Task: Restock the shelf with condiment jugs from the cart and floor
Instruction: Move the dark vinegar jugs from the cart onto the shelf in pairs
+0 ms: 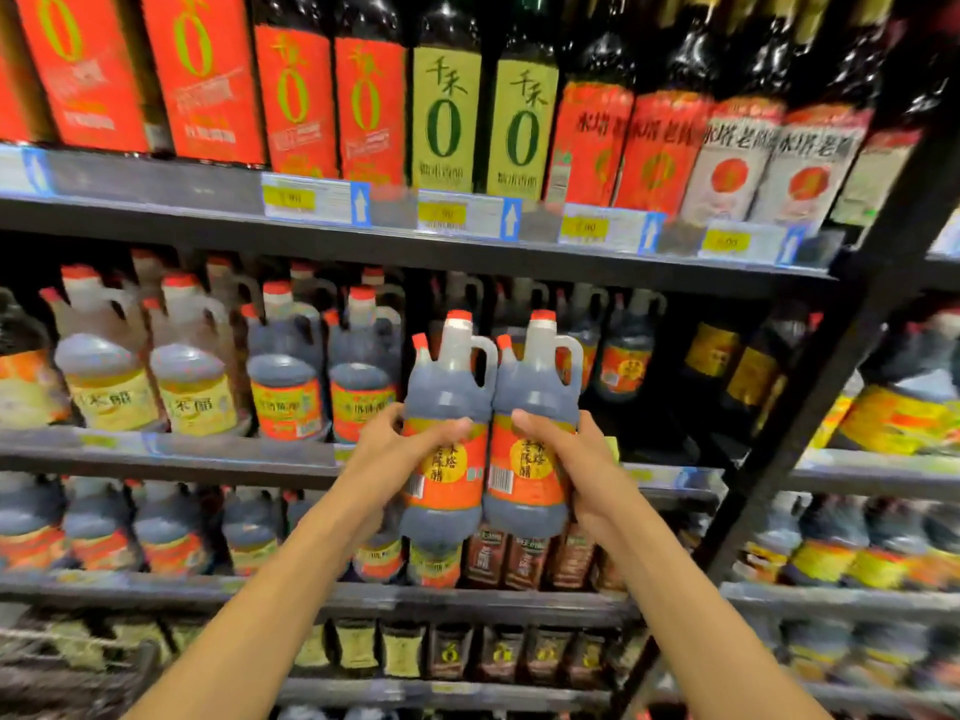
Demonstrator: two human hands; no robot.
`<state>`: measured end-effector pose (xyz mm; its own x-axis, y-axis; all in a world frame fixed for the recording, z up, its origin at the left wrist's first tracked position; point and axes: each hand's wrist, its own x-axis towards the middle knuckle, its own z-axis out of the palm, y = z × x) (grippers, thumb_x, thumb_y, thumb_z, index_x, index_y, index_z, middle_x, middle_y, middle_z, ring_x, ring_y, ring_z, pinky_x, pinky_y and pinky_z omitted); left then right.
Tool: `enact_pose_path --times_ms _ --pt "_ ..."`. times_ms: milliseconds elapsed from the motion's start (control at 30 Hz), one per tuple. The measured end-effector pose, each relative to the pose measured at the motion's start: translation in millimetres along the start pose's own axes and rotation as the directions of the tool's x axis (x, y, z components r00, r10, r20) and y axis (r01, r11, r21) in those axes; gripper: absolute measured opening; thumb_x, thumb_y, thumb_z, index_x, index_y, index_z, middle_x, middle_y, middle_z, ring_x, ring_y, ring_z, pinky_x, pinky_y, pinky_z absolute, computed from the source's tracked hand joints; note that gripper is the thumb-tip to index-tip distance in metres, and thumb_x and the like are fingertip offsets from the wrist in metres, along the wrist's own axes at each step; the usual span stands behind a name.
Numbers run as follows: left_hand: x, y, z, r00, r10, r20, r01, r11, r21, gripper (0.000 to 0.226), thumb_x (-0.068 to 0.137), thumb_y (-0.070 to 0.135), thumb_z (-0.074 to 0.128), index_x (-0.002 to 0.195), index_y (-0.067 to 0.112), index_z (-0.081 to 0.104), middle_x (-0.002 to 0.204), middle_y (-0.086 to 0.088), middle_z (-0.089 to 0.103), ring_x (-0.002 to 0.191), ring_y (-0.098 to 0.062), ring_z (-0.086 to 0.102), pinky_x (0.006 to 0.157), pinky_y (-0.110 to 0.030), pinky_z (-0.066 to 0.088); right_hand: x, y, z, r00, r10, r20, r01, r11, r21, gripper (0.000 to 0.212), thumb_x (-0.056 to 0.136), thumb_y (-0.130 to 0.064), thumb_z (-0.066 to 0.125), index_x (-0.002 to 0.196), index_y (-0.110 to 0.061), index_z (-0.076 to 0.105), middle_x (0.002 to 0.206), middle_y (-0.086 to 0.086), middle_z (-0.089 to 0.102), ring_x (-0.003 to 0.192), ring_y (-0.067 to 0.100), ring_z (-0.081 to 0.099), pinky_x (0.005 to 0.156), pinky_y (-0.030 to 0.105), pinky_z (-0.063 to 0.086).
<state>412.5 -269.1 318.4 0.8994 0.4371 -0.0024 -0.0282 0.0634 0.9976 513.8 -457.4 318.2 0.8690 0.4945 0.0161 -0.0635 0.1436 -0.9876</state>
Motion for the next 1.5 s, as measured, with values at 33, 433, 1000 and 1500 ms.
enact_pose_path --times_ms 33,433,1000,1500 --pt "5.9 0.1 3.1 1.0 0.004 -0.015 -0.004 1.0 0.008 0.072 0.057 0.042 0.095 0.118 0.02 0.063 0.104 -0.003 0.078 0.091 -0.022 0.076 0.084 -0.048 0.061 5.8 -0.2 -3.1 1.0 -0.011 -0.005 0.011 1.0 -0.007 0.078 0.067 -0.036 0.093 0.132 -0.018 0.055 0.118 0.007 0.073 0.103 0.026 0.074 0.086 0.049 0.06" --pt "73.2 18.5 25.1 0.996 0.074 -0.053 -0.073 0.997 0.034 0.078 0.056 0.044 0.096 0.121 0.02 0.06 0.103 -0.001 0.078 0.092 -0.021 0.076 0.084 -0.048 0.061 64.5 -26.1 -26.1 0.999 -0.016 0.043 0.018 0.998 -0.056 0.051 0.078 -0.028 0.086 0.122 -0.012 0.067 0.108 0.008 0.077 0.097 0.025 0.075 0.087 0.048 0.06" --pt "114.9 -13.7 24.2 0.984 0.174 -0.044 -0.168 0.98 0.103 0.086 0.049 0.032 0.097 0.124 0.019 0.058 0.114 -0.001 0.074 0.102 -0.02 0.073 0.09 -0.045 0.059 117.0 4.6 -45.6 0.981 -0.158 0.111 0.167 0.983 -0.071 0.073 0.067 -0.021 0.093 0.132 -0.024 0.058 0.12 0.0 0.074 0.109 0.022 0.071 0.096 0.051 0.055" --pt "130.8 -27.6 14.1 0.987 0.16 -0.015 -0.153 0.965 0.214 0.069 0.073 0.025 0.089 0.131 0.024 0.053 0.121 0.006 0.07 0.109 -0.012 0.068 0.09 -0.036 0.057 132.3 18.9 -47.7 0.99 -0.097 0.106 0.121 0.962 -0.244 0.085 0.06 -0.036 0.095 0.134 -0.033 0.053 0.126 -0.011 0.069 0.116 0.013 0.066 0.098 0.042 0.055"
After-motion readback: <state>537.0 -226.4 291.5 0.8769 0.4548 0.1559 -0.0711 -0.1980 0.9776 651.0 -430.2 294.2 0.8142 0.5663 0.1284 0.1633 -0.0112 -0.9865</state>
